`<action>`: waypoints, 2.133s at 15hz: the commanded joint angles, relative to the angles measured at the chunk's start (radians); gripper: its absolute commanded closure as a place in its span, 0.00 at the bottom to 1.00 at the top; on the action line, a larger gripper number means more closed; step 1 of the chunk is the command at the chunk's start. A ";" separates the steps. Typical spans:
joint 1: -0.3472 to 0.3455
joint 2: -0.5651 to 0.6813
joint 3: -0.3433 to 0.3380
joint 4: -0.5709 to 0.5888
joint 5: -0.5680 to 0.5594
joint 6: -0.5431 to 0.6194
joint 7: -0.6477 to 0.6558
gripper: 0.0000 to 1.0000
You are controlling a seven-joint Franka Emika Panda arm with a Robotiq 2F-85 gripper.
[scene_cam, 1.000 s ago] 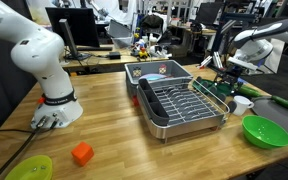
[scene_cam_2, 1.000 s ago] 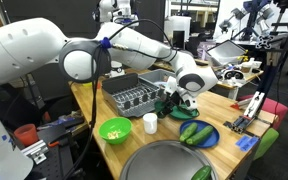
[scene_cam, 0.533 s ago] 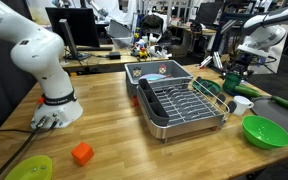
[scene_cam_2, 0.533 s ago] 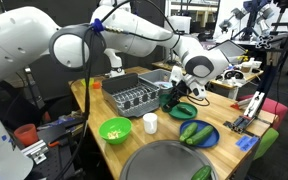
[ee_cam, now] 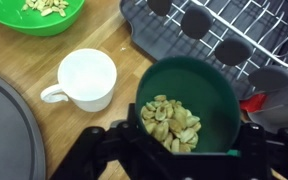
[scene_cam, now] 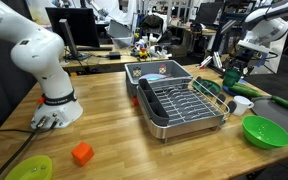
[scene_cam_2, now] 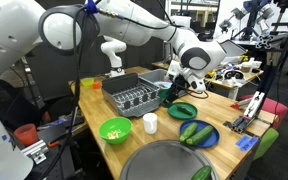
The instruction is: Pour the contents of the green cup into the green bowl
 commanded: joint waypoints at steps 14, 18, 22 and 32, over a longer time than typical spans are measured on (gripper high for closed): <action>0.101 -0.503 0.004 -0.841 0.136 0.519 -0.221 0.48; 0.113 -0.553 -0.003 -0.935 0.166 0.545 -0.283 0.48; 0.115 -0.600 -0.010 -0.988 0.163 0.532 -0.306 0.48; 0.121 -0.580 -0.016 -0.961 0.144 0.508 -0.282 0.23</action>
